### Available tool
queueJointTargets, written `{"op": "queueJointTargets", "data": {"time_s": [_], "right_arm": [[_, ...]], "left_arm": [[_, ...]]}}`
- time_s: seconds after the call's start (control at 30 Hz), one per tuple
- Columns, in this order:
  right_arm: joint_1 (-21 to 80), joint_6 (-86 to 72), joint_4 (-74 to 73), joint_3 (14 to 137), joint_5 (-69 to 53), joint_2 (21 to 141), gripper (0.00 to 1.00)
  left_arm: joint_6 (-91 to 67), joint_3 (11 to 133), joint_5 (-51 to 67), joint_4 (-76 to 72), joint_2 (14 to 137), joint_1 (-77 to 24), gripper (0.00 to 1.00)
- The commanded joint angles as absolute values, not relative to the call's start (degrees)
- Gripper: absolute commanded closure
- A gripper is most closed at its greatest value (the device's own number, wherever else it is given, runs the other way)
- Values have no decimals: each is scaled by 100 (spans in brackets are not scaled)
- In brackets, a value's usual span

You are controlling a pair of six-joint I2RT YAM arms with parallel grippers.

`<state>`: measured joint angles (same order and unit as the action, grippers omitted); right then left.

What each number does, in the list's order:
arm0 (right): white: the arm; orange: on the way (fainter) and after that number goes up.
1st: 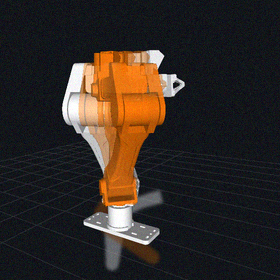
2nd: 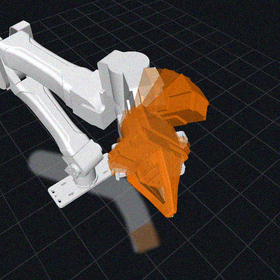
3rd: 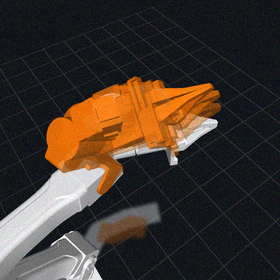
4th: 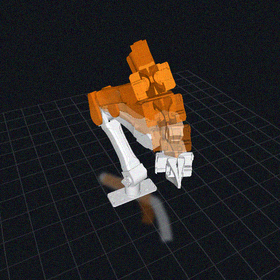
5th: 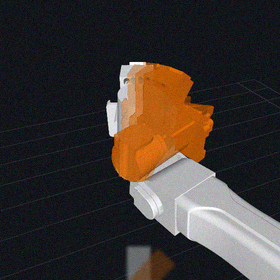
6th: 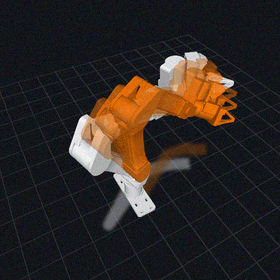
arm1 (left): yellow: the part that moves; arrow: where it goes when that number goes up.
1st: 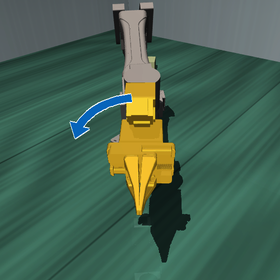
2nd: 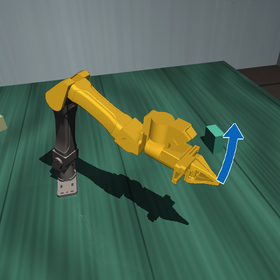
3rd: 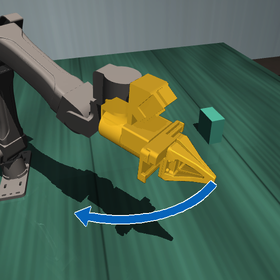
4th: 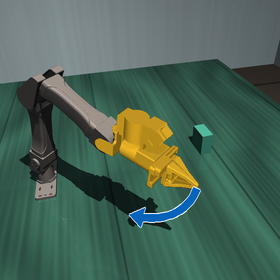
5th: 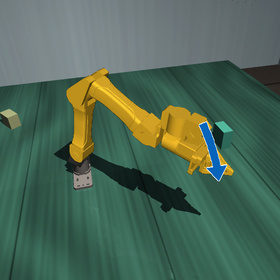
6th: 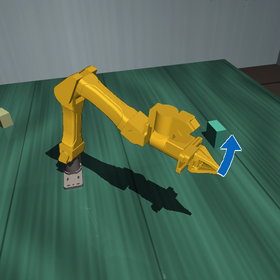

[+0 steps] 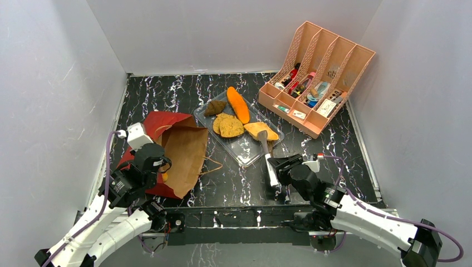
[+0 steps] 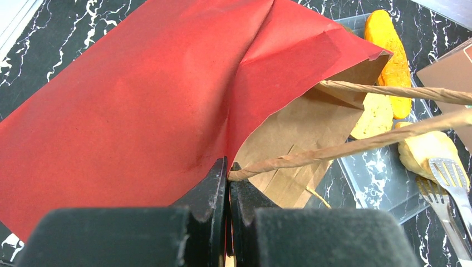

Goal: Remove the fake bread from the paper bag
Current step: Place the fake bread in the container.

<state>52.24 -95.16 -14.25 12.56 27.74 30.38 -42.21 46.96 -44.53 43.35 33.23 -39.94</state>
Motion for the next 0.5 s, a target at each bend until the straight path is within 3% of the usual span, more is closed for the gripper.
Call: {"op": "queueJointTargets", "data": {"time_s": [0.0, 0.47], "right_arm": [[5325, -9469, -1222, 1602, 2786, 2922, 58], [5618, -9381, -1251, 1721, 2723, 2837, 59]], "left_arm": [[-4166, 4860, -4477, 4298, 3296, -4016, 100], [-4166, 4944, -4376, 4413, 3279, -4017, 100]]}}
